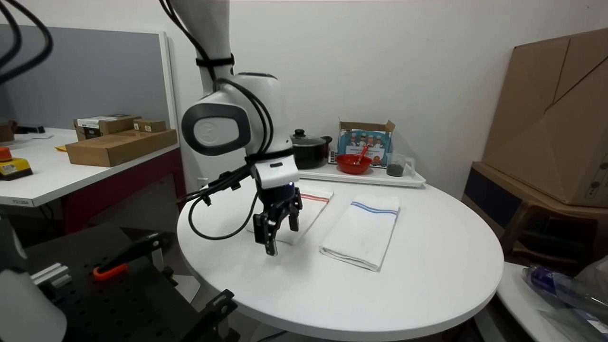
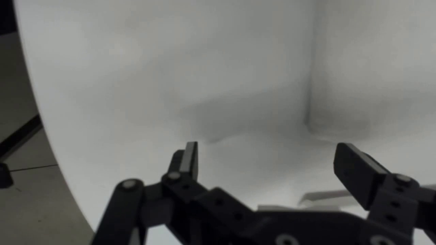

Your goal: Fold the towel at the left

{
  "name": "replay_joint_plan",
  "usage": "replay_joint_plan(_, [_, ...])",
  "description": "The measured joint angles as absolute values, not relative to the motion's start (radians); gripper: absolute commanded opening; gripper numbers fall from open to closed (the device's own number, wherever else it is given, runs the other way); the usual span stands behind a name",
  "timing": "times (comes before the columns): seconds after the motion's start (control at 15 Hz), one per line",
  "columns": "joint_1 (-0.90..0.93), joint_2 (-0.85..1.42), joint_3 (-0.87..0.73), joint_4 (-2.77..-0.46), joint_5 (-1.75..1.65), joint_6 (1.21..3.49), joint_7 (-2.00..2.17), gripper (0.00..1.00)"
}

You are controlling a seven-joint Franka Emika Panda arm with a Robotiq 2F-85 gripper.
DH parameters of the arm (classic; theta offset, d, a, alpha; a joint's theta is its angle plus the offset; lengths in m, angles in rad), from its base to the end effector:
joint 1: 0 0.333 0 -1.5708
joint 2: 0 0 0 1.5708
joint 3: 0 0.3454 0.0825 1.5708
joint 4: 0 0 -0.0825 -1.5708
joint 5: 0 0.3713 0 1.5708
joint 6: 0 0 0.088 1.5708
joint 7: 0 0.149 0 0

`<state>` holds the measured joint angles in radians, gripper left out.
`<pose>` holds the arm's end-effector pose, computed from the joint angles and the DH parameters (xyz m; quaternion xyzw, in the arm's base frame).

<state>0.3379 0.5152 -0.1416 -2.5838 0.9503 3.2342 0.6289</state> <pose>0.4179 -0.0105 0.0959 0.7736 -0.6275 0.0879 0.0058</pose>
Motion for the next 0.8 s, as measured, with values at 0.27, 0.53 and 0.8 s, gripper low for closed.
replay_joint_plan(0.27, [0.427, 0.565, -0.205, -2.562, 0.956, 3.194, 0.679, 1.00])
replay_joint_plan(0.53, [0.426, 0.565, -0.208, -2.559, 0.955, 3.195, 0.678, 1.00])
replay_joint_plan(0.8, [0.435, 0.555, -0.183, -2.545, 0.938, 3.206, 0.666, 1.00])
